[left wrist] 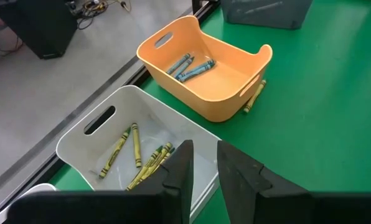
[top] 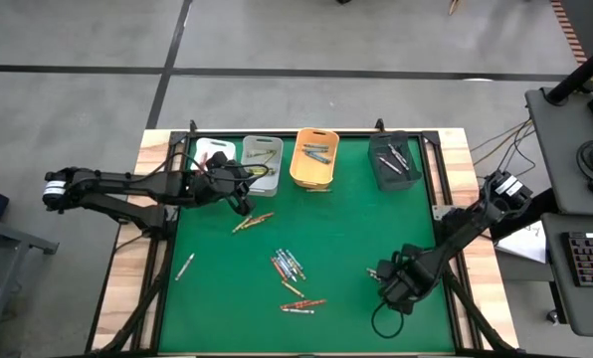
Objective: Sort crayons
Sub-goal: Put the blue crayon into the yellow bin
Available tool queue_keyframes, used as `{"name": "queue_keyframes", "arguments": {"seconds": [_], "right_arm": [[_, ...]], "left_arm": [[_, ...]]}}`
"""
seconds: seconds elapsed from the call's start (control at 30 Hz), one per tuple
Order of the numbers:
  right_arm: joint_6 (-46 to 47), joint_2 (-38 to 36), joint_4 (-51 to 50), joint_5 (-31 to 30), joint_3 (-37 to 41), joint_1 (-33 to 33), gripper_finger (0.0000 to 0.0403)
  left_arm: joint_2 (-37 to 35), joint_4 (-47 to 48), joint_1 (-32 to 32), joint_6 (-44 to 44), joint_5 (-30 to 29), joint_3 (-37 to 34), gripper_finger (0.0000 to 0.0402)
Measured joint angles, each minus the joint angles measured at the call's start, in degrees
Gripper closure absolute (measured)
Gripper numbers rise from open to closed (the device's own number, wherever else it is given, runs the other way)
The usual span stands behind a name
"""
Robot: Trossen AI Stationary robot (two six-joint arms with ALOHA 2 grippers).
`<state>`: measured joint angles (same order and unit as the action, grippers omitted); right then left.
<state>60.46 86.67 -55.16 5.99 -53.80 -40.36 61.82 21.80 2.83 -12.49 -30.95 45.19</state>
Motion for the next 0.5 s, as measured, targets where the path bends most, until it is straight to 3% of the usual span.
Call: {"name": "queue_keyframes", "arguments": {"seconds": [0.5], "right_arm": [[1.54,0.09,6.59,-3.27,5.81,0.00,0.0298]], "left_arm": [[0.00,0.04,0.01,0.02,0.01,0.00,0.0347]]}}
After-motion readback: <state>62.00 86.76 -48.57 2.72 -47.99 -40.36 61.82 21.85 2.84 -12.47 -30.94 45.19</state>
